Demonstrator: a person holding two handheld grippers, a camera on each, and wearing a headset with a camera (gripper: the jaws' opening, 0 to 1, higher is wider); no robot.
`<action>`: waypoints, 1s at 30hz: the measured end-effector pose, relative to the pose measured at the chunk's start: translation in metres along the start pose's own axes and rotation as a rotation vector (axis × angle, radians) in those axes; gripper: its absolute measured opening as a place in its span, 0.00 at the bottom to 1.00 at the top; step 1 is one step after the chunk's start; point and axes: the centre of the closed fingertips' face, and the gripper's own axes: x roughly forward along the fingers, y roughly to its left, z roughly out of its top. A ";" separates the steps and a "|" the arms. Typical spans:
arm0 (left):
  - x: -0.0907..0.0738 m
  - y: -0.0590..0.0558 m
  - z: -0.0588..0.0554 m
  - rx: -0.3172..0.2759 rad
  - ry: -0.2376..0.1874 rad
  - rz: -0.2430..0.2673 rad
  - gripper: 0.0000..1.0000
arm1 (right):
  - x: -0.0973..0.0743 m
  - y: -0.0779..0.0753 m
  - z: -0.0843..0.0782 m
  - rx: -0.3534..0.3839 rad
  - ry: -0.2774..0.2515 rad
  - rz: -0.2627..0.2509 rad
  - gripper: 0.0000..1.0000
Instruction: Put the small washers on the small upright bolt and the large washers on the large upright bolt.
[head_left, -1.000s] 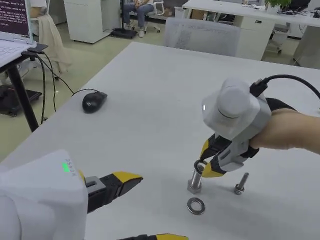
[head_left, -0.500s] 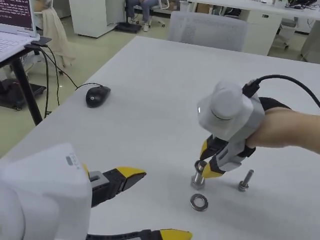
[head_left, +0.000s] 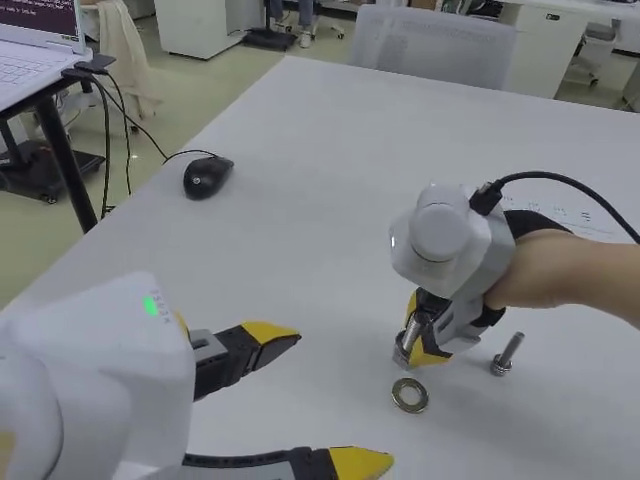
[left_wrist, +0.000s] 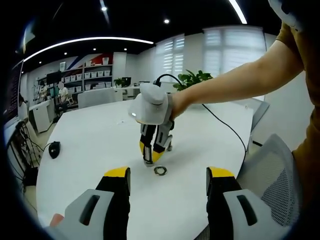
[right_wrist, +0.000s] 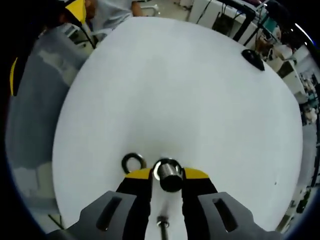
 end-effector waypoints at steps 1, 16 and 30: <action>0.000 0.000 0.000 -0.001 0.001 0.001 0.61 | 0.001 0.000 0.000 -0.003 -0.002 0.001 0.22; 0.001 0.000 0.000 0.002 0.003 0.002 0.61 | -0.012 -0.004 -0.002 -0.010 -0.060 -0.019 0.27; -0.004 -0.009 0.005 0.034 -0.006 -0.011 0.61 | -0.034 0.024 -0.023 0.098 -0.095 -0.055 0.27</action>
